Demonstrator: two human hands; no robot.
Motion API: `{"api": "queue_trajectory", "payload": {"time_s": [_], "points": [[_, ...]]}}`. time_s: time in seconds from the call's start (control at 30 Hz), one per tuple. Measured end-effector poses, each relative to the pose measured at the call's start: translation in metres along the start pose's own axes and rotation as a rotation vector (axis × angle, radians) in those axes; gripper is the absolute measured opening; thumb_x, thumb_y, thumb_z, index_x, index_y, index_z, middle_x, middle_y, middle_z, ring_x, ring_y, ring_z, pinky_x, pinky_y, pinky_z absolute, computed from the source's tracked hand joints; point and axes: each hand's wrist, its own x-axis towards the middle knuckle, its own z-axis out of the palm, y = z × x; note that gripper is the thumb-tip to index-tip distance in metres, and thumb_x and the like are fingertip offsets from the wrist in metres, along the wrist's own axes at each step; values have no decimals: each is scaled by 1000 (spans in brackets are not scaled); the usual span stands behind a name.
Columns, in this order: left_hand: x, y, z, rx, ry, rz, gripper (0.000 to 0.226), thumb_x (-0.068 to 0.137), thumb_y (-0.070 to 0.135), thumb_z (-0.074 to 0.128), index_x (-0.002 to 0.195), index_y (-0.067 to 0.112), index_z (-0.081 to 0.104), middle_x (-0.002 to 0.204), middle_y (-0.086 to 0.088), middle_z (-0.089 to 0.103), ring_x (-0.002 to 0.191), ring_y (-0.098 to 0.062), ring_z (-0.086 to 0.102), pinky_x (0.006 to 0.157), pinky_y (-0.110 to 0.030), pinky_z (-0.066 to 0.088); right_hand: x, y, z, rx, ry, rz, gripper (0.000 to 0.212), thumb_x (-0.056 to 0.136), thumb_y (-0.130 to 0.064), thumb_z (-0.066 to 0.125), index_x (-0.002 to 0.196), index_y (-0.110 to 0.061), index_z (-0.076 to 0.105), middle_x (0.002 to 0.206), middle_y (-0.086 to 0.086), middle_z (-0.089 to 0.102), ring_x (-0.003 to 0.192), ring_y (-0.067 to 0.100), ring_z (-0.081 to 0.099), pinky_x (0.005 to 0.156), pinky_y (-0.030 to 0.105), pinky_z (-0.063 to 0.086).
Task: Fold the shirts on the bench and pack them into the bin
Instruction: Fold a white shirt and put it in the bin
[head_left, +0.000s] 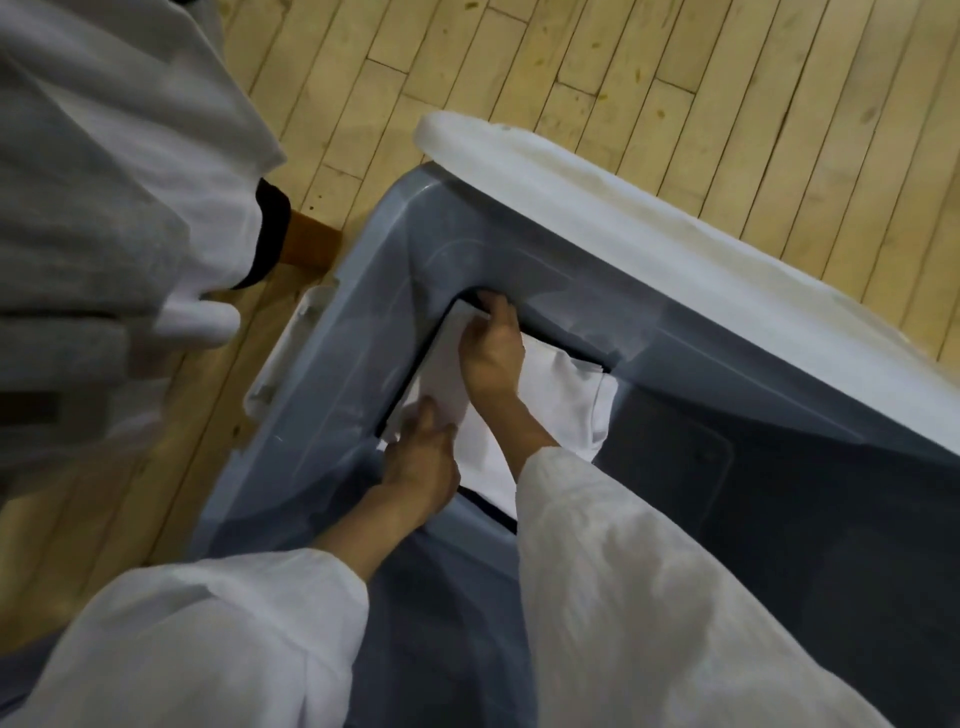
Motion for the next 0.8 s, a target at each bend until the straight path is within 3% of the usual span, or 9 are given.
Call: {"api": "queue_trajectory", "payload": {"time_s": [0.1,0.17,0.2,0.3,0.37,0.43,0.57,0.7,0.8], "points": [[2,0,-1,129,-36,40,46,95,13,43,140,9,39,158,-12,0,143,-31,8,118,-38,13,-22,23,-16,-61,254,-167,33,88,-7,47,118,-6,59,122,12,56,110,29,55,96,28,37],[2,1,1,152,-76,67,45,94,10,41,139,5,40,158,-11,-7,145,-31,0,119,-38,5,-35,48,-30,-205,462,-214,30,88,-7,49,116,-4,61,124,15,55,118,30,49,104,33,34],[1,1,2,136,-87,73,43,94,9,41,137,6,43,158,-11,-10,145,-30,-4,119,-40,3,-42,60,-37,-259,477,-226,30,90,-8,49,118,-4,59,128,16,53,124,31,44,108,37,33],[2,-4,0,85,-141,93,44,92,6,42,136,11,46,158,-9,-16,146,-28,-9,118,-43,5,-53,95,-51,-442,221,-321,46,98,-27,38,135,-2,46,144,19,41,137,32,30,115,44,23],[3,-10,-3,47,-206,98,50,91,4,43,140,16,41,158,-5,-18,146,-24,-11,118,-42,8,-52,115,-63,-630,-65,-353,67,99,-49,20,150,-5,22,157,14,18,146,29,10,120,40,7],[2,-17,-8,11,-278,111,56,90,0,40,143,18,37,157,-2,-20,146,-21,-13,119,-38,7,-43,130,-77,-816,-261,-317,80,90,-65,-1,151,-13,-5,158,6,-9,146,22,-13,119,37,-8],[8,-22,-22,-61,-374,88,58,93,-3,35,145,23,36,158,3,-19,146,-19,-12,119,-33,5,-30,133,-87,-950,-308,-226,90,79,-77,-1,144,-18,-23,151,-2,-29,141,16,-27,116,42,-16],[10,-11,-37,-104,-425,5,58,92,-4,35,144,21,38,159,0,-14,147,-19,-8,119,-33,9,-32,110,-77,-1070,-325,-144,90,89,-71,18,149,-13,-17,156,6,-23,143,22,-23,112,49,-18],[3,5,-60,-221,-348,-38,53,93,-6,32,139,16,45,157,-7,16,142,-25,24,111,-30,30,-50,76,-67,-825,-120,-181,70,93,-48,40,149,-8,25,157,16,15,146,34,4,115,55,-5]]}}
